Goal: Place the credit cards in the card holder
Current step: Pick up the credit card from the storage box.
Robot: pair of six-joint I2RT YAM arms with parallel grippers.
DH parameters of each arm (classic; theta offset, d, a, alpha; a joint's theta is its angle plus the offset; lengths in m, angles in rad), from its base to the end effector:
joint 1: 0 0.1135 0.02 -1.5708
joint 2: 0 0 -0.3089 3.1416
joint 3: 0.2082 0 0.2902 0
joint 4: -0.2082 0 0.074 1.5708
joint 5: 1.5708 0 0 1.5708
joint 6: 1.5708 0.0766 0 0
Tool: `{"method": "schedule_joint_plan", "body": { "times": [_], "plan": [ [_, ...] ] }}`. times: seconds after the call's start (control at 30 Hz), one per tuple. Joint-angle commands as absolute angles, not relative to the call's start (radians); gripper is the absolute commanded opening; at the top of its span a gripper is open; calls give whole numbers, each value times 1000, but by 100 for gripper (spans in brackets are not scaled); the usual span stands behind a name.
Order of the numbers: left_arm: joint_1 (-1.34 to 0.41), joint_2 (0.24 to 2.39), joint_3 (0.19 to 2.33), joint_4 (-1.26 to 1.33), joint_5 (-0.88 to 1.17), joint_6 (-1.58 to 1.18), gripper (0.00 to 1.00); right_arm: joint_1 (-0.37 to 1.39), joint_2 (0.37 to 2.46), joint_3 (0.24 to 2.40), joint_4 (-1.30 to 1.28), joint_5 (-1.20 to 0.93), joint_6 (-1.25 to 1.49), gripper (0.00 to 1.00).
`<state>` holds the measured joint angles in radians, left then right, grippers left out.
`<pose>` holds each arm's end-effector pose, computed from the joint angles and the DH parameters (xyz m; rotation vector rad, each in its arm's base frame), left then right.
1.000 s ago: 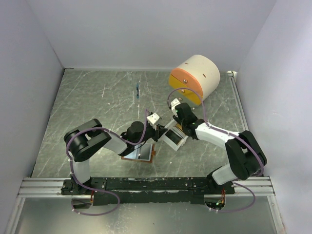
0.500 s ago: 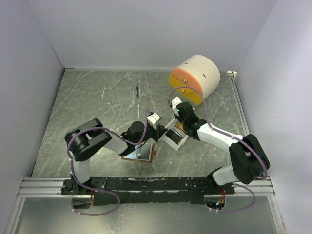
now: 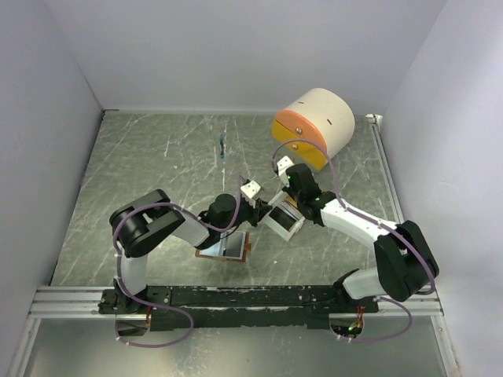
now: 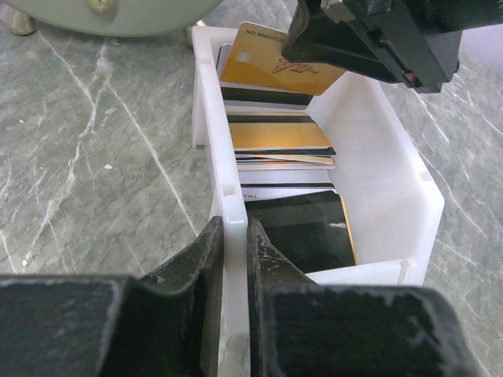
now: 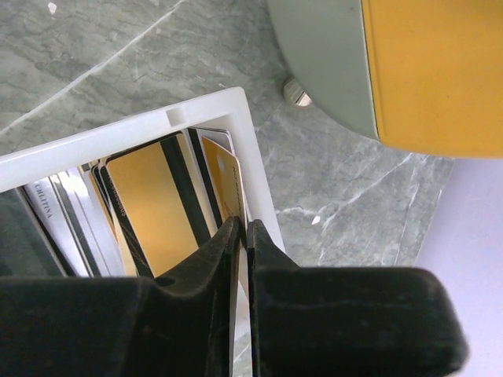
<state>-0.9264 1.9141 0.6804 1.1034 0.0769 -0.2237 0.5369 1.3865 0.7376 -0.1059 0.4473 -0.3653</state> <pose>0.2498 -0.3422 0.1367 0.6718 1.6574 -0.9108 0.3006 0.1404 0.1954 -0.7857 2.1319 -0.4287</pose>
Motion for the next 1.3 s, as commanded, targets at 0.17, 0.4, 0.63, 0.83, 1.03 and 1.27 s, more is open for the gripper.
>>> {"method": "schedule_joint_plan", "body": {
  "times": [0.17,0.4,0.63,0.83,1.03,1.27],
  "plan": [
    [-907,1949,737,1128,121,-216,7,526,1334,816,-241,418,-308,3],
    [-887,1953,764,1092,120,-240,13,526,1288,868,-333,361,-251,0],
    [-884,1853,772,1002,114,-306,56,525,1187,914,-411,278,-144,0],
    [-877,1690,804,802,121,-416,63,526,1063,889,-381,128,-26,0],
    [-868,1466,779,578,164,-545,69,527,950,859,-277,76,299,0],
    [-841,1191,730,365,236,-657,73,528,887,853,-253,-73,607,0]
  ]
}}
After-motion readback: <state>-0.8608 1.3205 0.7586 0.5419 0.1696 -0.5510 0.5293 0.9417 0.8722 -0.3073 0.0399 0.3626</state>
